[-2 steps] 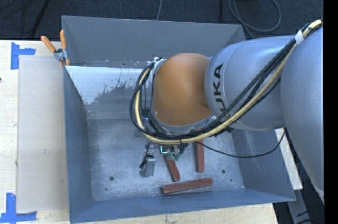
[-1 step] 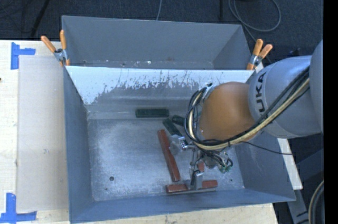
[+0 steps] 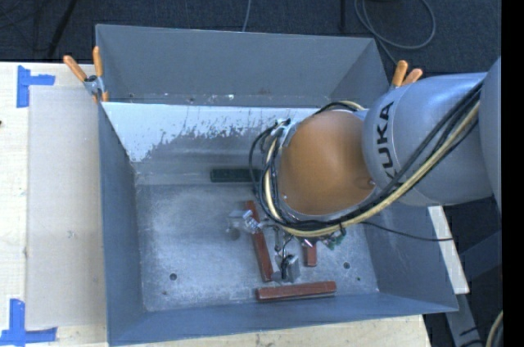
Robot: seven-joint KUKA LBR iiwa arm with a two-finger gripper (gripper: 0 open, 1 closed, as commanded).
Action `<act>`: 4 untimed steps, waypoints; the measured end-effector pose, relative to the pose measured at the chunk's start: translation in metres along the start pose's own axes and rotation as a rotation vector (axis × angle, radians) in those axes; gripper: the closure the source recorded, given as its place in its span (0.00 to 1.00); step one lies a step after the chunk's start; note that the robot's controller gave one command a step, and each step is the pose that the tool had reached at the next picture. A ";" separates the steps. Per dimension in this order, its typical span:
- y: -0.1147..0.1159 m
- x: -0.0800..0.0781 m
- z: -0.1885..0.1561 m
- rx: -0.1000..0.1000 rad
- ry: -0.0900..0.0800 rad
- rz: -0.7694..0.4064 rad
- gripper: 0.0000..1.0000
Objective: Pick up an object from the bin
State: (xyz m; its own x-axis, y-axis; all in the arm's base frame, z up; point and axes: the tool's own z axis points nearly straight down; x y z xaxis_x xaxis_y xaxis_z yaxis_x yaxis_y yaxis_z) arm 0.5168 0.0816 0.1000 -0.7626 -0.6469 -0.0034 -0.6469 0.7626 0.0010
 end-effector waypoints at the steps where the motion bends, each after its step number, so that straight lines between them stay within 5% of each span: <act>1: -0.002 -0.032 0.001 -0.001 0.001 -0.670 0.00; 2: -0.005 -0.067 0.032 -0.006 0.001 -1.363 0.00; 3: -0.023 -0.033 0.031 -0.005 0.005 -0.985 0.00; 4: -0.023 -0.034 0.030 -0.005 0.003 -0.983 1.00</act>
Offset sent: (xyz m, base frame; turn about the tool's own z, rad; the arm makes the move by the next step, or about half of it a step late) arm 0.0259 0.0179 0.0000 -0.6707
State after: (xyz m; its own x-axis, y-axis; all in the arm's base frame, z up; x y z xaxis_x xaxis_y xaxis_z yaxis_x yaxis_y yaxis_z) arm 0.5572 0.0863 0.0696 0.1152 -0.9933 -0.0023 -0.9933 -0.1152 0.0034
